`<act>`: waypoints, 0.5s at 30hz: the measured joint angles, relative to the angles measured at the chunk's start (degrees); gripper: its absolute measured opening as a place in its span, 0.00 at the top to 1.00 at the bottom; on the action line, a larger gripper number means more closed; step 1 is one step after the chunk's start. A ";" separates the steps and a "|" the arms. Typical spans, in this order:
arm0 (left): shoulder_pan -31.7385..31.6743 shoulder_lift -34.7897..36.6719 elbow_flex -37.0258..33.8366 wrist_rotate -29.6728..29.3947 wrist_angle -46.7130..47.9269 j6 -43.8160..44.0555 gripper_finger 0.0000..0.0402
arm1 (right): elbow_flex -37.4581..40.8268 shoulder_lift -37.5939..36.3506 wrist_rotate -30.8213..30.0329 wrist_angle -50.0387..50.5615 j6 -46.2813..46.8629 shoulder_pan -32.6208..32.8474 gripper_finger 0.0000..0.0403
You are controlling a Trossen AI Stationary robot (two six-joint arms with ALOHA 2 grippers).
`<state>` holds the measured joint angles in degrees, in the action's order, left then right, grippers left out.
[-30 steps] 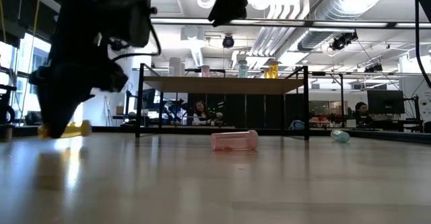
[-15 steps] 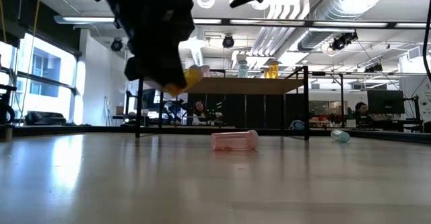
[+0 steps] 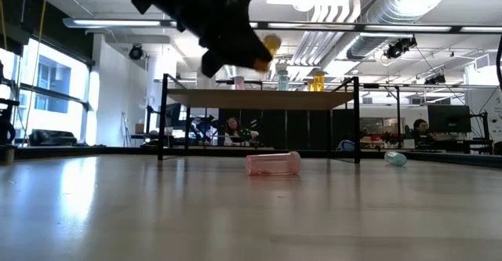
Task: Pick and place medicine bottles onto shelf by color
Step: Put the yellow pill bottle on the shelf aligned with the other yellow pill bottles
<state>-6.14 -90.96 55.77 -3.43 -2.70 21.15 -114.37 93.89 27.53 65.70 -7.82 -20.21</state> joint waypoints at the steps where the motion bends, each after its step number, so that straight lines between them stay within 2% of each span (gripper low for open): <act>1: -0.22 0.00 0.00 0.01 -1.48 -1.41 0.78 | 0.00 0.00 1.16 -0.07 0.00 0.07 0.53; 7: -1.12 0.00 0.46 1.56 -5.21 -7.97 0.78 | 0.00 0.02 2.99 -0.14 -0.08 1.47 0.53; 15: -1.38 0.00 6.42 1.55 -4.64 -16.49 0.78 | 0.00 0.09 2.78 -0.84 -0.16 4.49 0.53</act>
<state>-7.52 -90.96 62.19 -1.88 -7.34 4.66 -114.37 93.97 30.31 64.86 -7.97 -15.72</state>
